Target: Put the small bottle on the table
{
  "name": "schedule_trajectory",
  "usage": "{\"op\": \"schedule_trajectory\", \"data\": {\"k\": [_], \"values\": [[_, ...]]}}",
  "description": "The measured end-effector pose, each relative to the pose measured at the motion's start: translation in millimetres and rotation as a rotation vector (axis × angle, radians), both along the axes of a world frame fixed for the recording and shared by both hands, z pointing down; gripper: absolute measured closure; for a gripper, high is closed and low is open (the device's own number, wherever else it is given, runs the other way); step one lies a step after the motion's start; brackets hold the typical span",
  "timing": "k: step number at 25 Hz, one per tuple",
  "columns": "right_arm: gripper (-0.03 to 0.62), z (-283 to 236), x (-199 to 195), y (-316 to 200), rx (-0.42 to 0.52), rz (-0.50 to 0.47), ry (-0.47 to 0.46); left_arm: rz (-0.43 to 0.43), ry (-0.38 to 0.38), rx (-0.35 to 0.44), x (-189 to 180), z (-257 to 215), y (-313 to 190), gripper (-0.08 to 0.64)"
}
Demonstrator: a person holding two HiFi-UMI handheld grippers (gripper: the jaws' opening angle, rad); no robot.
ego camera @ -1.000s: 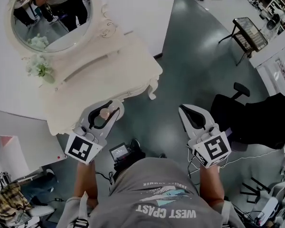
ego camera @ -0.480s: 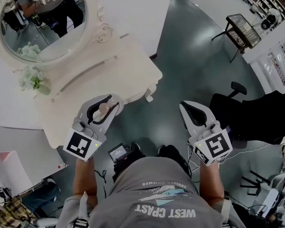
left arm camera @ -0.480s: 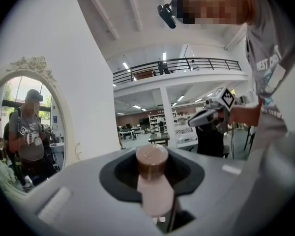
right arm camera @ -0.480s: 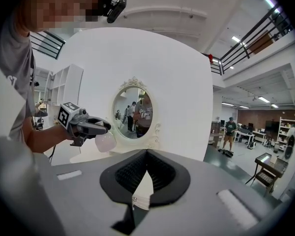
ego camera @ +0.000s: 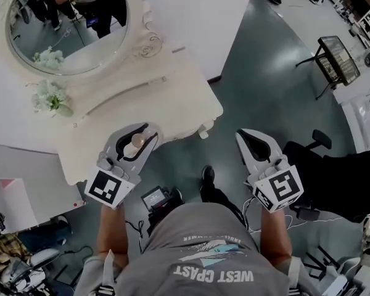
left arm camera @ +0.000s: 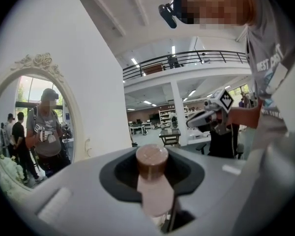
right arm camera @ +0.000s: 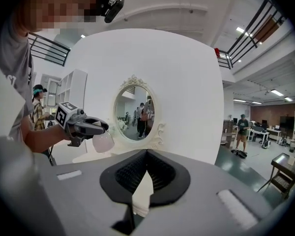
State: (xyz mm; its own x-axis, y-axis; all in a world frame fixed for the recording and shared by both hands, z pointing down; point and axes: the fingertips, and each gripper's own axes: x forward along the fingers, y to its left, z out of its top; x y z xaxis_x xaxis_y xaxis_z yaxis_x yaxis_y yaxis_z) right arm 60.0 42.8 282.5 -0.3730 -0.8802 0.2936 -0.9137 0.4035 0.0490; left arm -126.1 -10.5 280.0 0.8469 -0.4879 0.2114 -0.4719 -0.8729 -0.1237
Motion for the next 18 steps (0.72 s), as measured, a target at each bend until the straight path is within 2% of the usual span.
{"op": "schedule_trajectory", "data": {"k": [5, 11, 18], "values": [[0.589, 3.1, 28.7, -40.9, 0.001, -0.093, -0.019, -0.098, -0.039, -0.010, 19.6, 6.0, -23.2, 0.456], [0.589, 14.3, 53.1, -79.3, -0.004, -0.199, -0.043, -0.179, -0.030, 0.016, 43.0, 11.8, -40.7, 0.456], [0.589, 17.9, 67.7, -108.2, -0.001, -0.305, -0.071, -0.278, -0.057, -0.005, 57.3, 17.4, -50.5, 0.456]]}}
